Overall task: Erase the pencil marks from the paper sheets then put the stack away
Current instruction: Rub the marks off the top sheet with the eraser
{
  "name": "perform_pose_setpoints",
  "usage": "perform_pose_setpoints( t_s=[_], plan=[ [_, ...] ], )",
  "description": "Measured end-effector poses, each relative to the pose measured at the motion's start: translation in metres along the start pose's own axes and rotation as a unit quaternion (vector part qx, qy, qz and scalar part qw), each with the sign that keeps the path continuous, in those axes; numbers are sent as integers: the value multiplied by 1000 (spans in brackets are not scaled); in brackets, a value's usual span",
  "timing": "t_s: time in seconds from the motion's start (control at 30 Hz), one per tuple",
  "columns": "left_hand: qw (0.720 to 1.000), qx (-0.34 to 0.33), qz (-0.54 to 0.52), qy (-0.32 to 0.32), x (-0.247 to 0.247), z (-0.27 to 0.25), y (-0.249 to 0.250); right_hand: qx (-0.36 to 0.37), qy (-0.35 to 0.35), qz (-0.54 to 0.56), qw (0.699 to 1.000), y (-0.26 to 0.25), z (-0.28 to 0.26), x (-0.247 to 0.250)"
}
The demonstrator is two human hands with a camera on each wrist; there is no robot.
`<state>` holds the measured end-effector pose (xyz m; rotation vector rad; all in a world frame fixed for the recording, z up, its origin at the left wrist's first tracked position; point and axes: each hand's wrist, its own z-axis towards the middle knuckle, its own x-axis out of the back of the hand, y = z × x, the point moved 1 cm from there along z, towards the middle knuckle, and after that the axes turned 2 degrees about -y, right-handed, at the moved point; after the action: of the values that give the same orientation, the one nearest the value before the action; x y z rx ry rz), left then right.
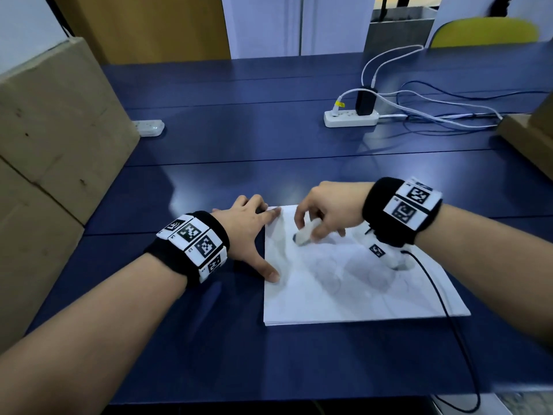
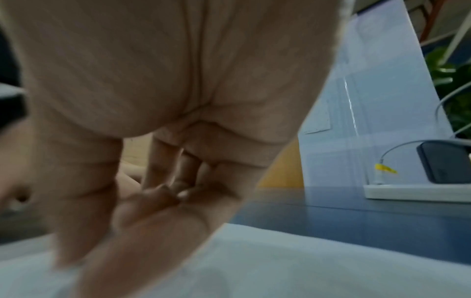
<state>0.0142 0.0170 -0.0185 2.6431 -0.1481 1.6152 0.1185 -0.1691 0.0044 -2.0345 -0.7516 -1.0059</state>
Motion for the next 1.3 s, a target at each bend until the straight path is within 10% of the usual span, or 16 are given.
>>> perform_pose_setpoints(
  t_s=[0.17,0.37,0.57,0.77,0.97,1.17,1.3],
  plan=[
    [1000,4,-7,-8,2,3,2,-39,113,-11,993,12,11,11],
    [999,-11,32,-6,5,3,7,13,-49,26,998,-1,-8,0],
    [998,-35,51,17,7,4,9,-40,116,10,992,14,12,11],
    [997,-51,48,41,8,5,11,12,-59,21,998,-5,-10,-3],
    [998,-45,30,43,7,4,9,-45,121,24,991,13,14,13],
    [998,-41,12,50,5,3,7,6,-71,58,996,-2,-8,-1],
    [999,-33,-2,36,1,1,4,-34,47,45,997,9,9,7]
  ],
)
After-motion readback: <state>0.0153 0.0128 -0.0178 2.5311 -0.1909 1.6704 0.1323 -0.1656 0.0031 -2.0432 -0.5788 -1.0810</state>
